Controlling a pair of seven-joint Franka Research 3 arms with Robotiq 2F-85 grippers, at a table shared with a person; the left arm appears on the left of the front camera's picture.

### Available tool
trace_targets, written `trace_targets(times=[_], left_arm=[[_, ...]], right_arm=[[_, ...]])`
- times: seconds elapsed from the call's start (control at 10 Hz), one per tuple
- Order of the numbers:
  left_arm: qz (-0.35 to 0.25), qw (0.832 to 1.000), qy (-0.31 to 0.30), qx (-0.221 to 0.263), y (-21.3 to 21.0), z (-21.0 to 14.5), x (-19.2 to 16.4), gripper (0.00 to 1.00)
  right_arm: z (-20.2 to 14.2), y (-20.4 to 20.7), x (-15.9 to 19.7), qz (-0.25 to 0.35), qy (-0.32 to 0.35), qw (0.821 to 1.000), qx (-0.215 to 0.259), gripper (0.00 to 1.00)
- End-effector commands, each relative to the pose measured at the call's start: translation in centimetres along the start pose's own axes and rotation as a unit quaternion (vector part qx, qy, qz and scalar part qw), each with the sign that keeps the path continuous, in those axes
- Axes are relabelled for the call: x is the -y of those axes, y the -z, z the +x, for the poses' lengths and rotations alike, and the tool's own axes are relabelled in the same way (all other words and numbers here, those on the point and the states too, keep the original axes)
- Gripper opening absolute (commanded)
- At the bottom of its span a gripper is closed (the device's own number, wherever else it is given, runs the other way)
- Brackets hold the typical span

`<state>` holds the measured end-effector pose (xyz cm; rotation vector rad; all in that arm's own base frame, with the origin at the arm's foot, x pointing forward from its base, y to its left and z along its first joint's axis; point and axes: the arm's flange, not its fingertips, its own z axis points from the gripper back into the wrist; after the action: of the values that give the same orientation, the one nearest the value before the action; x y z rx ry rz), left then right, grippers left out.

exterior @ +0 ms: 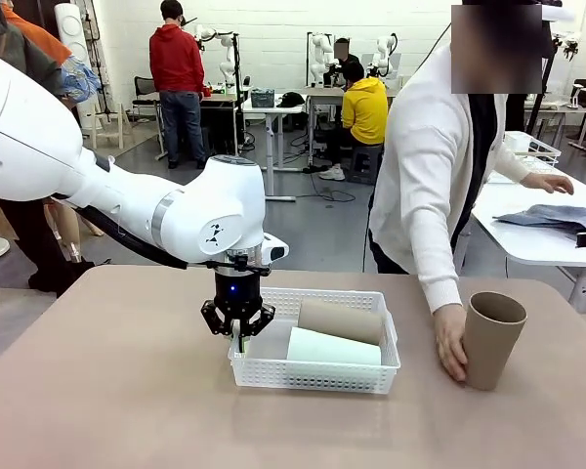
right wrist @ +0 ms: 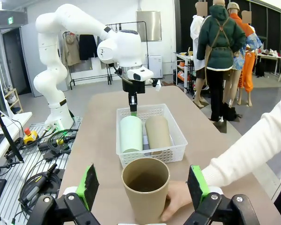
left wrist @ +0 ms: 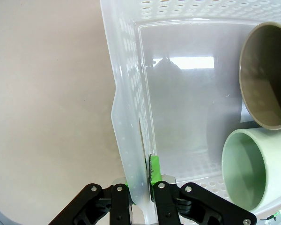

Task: Clean and organize the cups into the basket.
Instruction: Pick up the Reusable plastic cup from the right side of the table and stack it inside the Organizing basket in the center of the table.

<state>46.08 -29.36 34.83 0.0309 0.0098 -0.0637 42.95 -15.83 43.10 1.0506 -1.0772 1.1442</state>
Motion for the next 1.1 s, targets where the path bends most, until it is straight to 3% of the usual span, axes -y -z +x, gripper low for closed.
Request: trace_targets(times=[0.0, 0.5, 1.0], left_arm=[[0.001, 1.0, 0.002, -0.001, 0.0, -0.2, 0.1, 0.0], [0.001, 1.0, 0.002, -0.001, 0.0, -0.2, 0.1, 0.0], [0.001, 1.0, 0.002, -0.001, 0.0, -0.2, 0.1, 0.0]], right_arm=[[-1.9, -0.7, 1.4, 0.023, 0.012, 1.0, -0.016, 1.0], [-7.8, -4.4, 2.9, 0.021, 0.001, 1.0, 0.005, 1.0], [-12.7, -1.3, 4.3, 0.066, -0.007, 0.997, -0.039, 1.0]])
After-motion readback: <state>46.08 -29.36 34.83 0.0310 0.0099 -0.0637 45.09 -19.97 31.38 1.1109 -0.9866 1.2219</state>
